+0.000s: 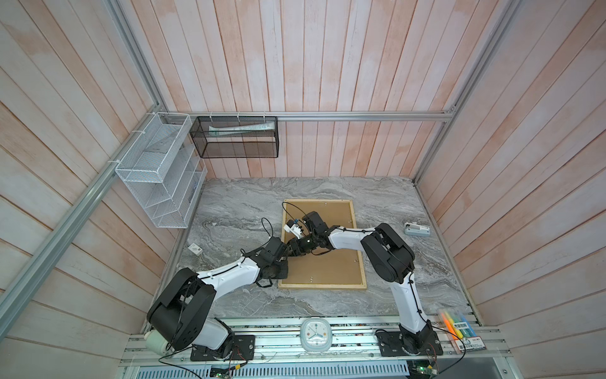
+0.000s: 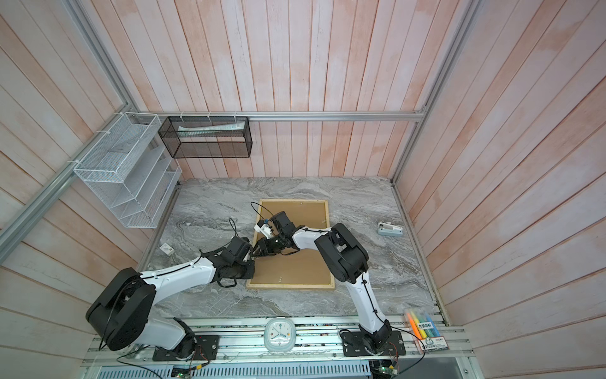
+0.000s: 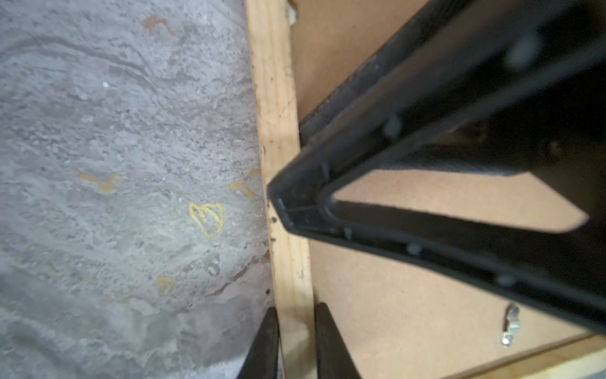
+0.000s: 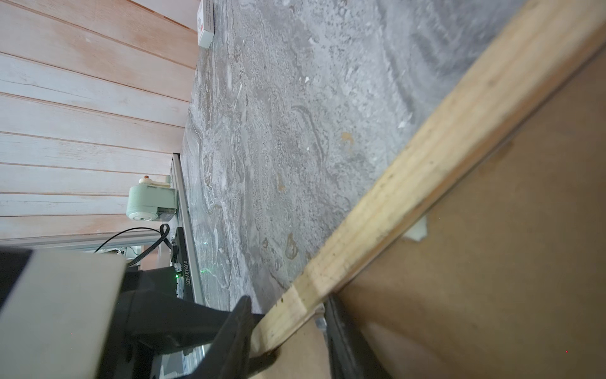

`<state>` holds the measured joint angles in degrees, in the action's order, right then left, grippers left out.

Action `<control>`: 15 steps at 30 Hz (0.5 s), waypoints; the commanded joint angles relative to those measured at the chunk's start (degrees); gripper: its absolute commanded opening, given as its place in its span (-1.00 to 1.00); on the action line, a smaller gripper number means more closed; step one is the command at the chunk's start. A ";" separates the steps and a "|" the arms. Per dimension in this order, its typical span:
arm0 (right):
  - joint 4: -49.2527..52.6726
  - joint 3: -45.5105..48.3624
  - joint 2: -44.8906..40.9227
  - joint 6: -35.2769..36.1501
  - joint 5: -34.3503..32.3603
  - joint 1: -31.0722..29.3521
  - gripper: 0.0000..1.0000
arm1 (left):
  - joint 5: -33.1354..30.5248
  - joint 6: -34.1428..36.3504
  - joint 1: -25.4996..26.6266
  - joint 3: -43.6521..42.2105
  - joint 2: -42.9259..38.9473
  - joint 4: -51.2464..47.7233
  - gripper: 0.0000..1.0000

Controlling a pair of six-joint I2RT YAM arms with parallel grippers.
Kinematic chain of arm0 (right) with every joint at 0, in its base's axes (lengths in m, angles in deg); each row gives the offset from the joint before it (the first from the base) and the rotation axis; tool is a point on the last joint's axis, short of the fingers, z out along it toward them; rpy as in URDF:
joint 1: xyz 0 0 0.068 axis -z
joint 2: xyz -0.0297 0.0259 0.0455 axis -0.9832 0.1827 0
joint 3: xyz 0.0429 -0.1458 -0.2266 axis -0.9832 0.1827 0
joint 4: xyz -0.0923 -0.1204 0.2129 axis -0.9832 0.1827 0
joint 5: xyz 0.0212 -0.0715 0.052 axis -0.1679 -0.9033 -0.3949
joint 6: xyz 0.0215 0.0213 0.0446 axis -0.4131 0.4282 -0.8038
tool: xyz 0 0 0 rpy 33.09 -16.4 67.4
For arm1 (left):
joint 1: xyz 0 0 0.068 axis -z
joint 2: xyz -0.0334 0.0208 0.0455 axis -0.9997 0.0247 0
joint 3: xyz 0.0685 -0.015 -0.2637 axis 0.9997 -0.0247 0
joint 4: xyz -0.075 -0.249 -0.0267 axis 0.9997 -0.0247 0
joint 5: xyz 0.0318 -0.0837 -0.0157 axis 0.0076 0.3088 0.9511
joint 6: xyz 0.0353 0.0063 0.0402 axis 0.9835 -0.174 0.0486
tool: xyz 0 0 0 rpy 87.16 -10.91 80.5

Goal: Put the photo into the frame

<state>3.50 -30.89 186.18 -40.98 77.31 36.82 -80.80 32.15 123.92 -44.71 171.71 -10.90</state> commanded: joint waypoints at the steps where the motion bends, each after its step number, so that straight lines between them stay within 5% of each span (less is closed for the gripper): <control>1: 5.97 0.98 6.00 1.97 0.58 -3.97 -0.20 | -0.63 1.68 0.35 -0.31 3.67 2.64 -0.59; 8: 1.76 2.26 6.70 -1.04 5.08 -4.19 -0.20 | -0.84 1.68 0.35 -0.21 3.77 2.67 -0.59; 15: -8.11 6.86 7.14 -11.44 5.48 -4.20 -0.21 | -0.85 1.60 0.36 -0.32 3.65 2.56 -0.59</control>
<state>-4.46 -28.00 187.21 -47.45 81.75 37.78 -80.82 32.17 123.89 -44.47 171.89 -11.20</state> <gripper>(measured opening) 0.396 0.207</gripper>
